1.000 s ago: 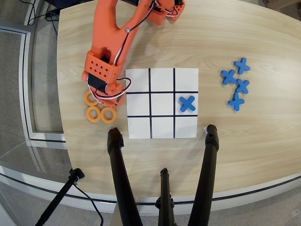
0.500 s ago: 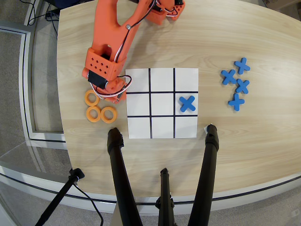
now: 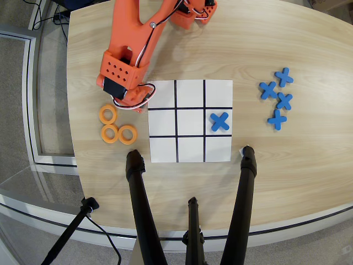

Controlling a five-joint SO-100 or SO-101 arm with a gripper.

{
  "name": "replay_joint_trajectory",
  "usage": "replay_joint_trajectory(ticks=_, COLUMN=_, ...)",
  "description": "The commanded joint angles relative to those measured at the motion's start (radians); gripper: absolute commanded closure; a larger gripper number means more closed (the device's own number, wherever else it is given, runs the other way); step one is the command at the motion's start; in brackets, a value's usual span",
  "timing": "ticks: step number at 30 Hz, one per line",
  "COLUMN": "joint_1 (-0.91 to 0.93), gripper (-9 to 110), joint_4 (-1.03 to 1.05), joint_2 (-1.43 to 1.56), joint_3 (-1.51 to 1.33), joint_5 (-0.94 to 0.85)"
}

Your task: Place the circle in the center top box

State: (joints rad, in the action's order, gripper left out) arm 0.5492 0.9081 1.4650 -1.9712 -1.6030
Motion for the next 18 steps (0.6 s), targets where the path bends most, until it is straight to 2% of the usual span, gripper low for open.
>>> replay_joint_trajectory(ticks=1, joint_1=0.018, gripper=102, joint_4=0.006, joint_2=0.023, joint_3=-0.020, joint_5=-0.003)
replay_joint_trajectory(ticks=10, joint_1=0.032, gripper=102, joint_4=-0.003, joint_2=0.095, joint_3=-0.049, joint_5=0.009)
replay_joint_trajectory(ticks=18, joint_1=-0.008, gripper=102, joint_4=0.132, joint_2=0.268, joint_3=0.025, joint_5=0.066)
